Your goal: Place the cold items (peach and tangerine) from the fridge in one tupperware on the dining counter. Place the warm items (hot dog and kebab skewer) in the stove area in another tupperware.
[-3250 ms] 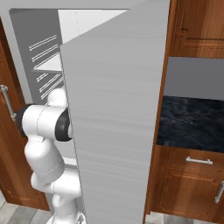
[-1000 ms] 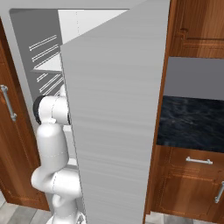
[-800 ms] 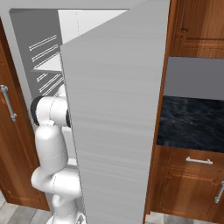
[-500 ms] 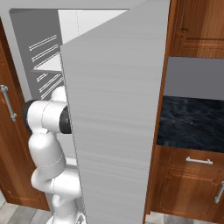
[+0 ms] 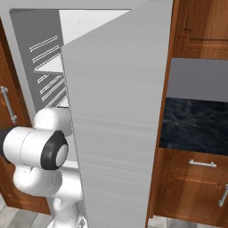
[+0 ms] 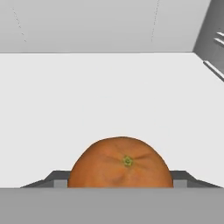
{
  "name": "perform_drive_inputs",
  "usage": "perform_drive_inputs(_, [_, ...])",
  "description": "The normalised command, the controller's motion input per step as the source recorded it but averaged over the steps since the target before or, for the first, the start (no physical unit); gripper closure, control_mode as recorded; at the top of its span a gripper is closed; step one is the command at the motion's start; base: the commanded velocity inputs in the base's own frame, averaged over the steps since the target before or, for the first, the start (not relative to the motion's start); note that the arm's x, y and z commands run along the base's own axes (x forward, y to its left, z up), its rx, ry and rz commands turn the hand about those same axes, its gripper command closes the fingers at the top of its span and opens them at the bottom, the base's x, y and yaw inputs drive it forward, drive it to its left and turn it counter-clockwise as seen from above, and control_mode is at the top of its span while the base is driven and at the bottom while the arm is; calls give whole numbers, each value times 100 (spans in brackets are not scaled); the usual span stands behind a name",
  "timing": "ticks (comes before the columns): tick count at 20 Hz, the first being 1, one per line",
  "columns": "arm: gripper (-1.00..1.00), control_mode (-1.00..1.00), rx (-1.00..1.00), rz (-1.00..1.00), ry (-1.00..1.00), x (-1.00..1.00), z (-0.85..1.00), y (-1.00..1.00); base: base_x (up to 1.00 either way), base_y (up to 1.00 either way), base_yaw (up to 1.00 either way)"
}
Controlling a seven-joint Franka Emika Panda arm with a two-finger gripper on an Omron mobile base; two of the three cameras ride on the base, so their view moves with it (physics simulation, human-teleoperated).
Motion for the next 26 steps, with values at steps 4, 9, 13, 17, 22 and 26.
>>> perform_drive_inputs(4, [100, -100, 5, -1, 7, -71, 97, 0, 0, 0, 0])
perform_drive_inputs(9, [100, -100, 6, -1, 19, -61, 100, 0, 0, 0, 0])
perform_drive_inputs(13, [100, -100, 8, -3, 23, -63, 98, 0, 0, 0, 0])
perform_drive_inputs(17, [100, -100, 6, -2, 15, -78, 50, 5, 0, 0, 0])
perform_drive_inputs(22, [100, -100, 3, 0, 9, -88, 24, 11, 0, 0, 0])
perform_drive_inputs(26, [100, -100, 2, 0, 9, -83, 31, 14, 0, 0, 0])
